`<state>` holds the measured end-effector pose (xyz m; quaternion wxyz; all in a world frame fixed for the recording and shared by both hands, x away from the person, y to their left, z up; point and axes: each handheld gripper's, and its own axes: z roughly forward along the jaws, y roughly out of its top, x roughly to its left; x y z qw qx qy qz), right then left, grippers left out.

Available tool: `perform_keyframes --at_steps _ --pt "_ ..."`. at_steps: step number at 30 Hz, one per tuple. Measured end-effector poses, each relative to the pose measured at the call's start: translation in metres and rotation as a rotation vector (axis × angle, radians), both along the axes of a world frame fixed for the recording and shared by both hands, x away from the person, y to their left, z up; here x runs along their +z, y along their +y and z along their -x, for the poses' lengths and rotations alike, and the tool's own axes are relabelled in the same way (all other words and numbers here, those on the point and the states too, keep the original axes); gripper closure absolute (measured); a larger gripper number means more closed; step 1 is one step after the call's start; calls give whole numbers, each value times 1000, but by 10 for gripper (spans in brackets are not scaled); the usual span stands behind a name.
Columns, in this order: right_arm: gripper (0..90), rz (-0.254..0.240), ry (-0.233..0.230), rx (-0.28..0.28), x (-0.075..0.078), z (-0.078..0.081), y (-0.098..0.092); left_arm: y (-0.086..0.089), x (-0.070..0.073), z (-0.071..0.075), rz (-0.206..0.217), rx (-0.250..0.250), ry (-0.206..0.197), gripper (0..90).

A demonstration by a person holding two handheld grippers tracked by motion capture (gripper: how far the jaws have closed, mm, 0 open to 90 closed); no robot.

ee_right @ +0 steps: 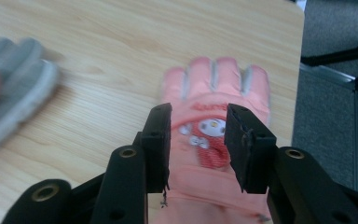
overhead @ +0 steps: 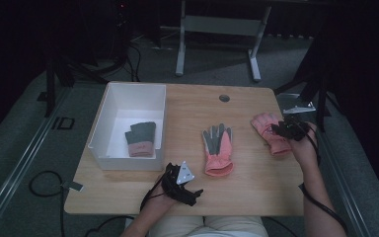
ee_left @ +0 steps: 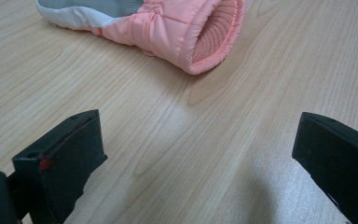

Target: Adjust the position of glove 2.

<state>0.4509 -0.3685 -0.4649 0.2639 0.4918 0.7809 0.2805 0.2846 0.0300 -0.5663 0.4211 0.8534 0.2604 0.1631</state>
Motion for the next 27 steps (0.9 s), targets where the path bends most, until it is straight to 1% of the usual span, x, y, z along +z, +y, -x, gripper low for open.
perform_keyframes --at_steps 1,3,4,5,8,11,15,17,18,19,21,23,24,25,26,27 --pt "603 10 11 -2 -2 -4 -3 0 0 0 -2 1 -1 14" --pt "596 54 46 -19 -7 -13 -7 0 0 0 -2 2 0 14" --pt "585 59 67 -22 -9 -16 -9 -1 0 0 -3 2 1 14" --pt "572 56 75 -14 -11 -20 -9 -1 0 0 -5 1 2 14" --pt "547 54 82 16 -16 -28 -8 -1 -1 0 -3 1 2 14" --pt "536 71 97 29 -24 -35 -7 -1 -1 0 -3 3 4 14" --pt "514 96 119 17 -36 -41 -8 0 -1 1 -1 1 5 14" --pt "494 108 128 24 -41 -42 -8 0 -1 1 0 1 6 14" --pt "494 108 128 24 -41 -42 -8 0 -1 1 0 1 6 14" --pt "490 140 138 30 -47 -43 -7 0 -1 1 -1 1 6 14" --pt "519 132 154 32 -52 -46 -8 -1 -1 1 -2 1 6 14" --pt "580 131 160 37 -55 -47 -7 -1 -1 1 -4 1 4 14" --pt "580 131 160 37 -55 -47 -7 -1 -1 1 -4 1 4 14" --pt "617 123 163 33 -55 -48 -7 -1 -1 1 -6 0 4 14" --pt "702 110 167 25 -56 -48 -7 -1 -1 1 -5 0 4 14" --pt "740 104 159 14 -56 -48 -7 -1 -1 1 -4 0 3 14"
